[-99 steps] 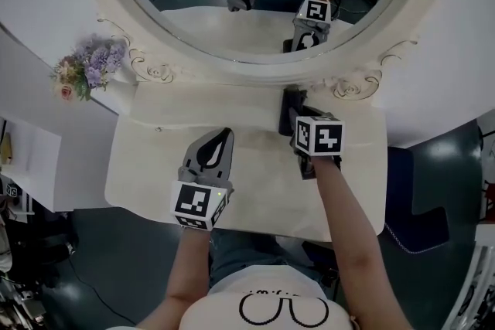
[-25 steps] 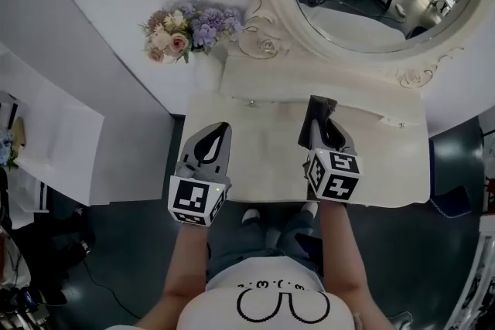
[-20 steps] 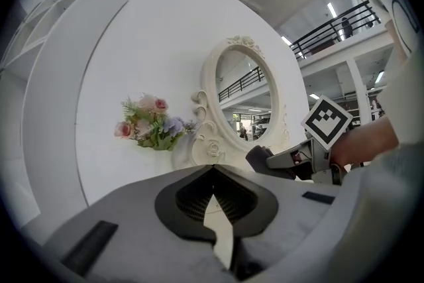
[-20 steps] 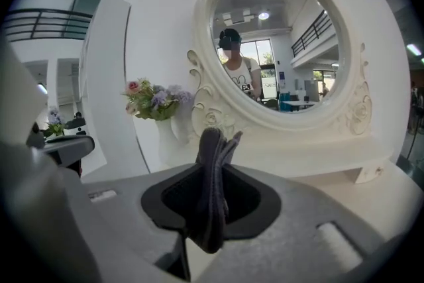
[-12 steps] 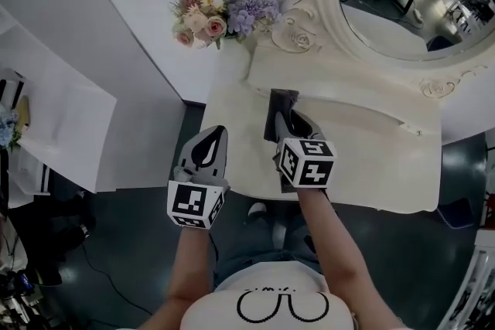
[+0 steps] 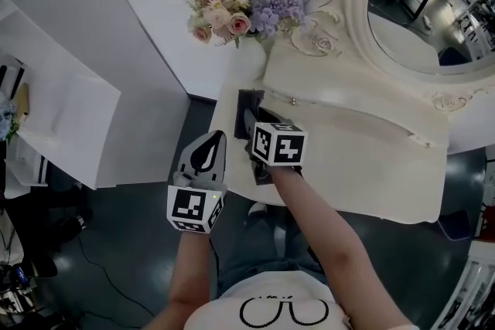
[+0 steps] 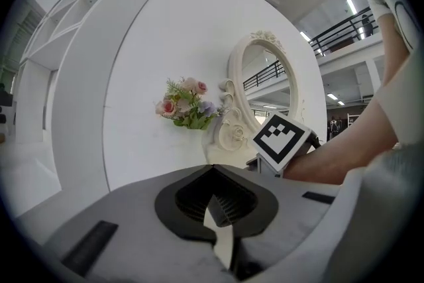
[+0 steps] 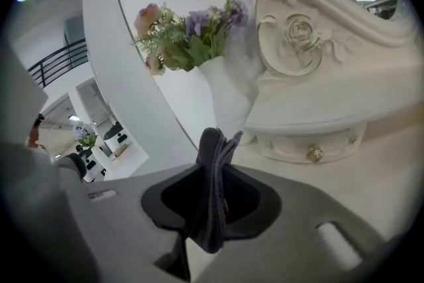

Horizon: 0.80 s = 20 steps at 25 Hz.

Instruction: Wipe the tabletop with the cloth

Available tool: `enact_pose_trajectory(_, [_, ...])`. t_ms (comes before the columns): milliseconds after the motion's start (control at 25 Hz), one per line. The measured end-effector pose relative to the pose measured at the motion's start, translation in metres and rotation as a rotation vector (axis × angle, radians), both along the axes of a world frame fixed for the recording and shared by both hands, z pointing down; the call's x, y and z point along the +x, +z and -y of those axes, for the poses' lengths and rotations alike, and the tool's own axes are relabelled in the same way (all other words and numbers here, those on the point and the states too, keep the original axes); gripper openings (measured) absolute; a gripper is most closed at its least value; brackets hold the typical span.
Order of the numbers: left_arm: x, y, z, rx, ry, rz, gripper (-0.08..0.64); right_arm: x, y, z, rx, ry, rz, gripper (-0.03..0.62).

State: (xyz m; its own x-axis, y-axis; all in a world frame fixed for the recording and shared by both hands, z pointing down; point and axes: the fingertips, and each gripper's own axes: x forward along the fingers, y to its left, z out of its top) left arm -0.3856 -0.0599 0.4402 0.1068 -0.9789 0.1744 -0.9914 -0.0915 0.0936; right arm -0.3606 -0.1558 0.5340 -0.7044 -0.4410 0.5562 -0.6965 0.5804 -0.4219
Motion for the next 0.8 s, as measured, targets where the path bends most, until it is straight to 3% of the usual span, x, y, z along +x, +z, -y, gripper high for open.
enact_pose_trajectory(360, [-0.019,0.024,0.003,-0.047,-0.022,-0.022,-0.003,-0.035,0.054,-0.001,-0.059,-0.064,-0.127,0.084])
enact_pose_trajectory(600, [-0.014,0.036,0.004,-0.066,-0.016,-0.035,-0.003,-0.035,0.066,0.004,-0.019,-0.108,-0.217,0.087])
enact_pose_trajectory(800, [0.001,0.040,0.002,-0.083,-0.001,-0.039,-0.003,-0.017,0.065,0.004,-0.031,-0.084,-0.234,0.087])
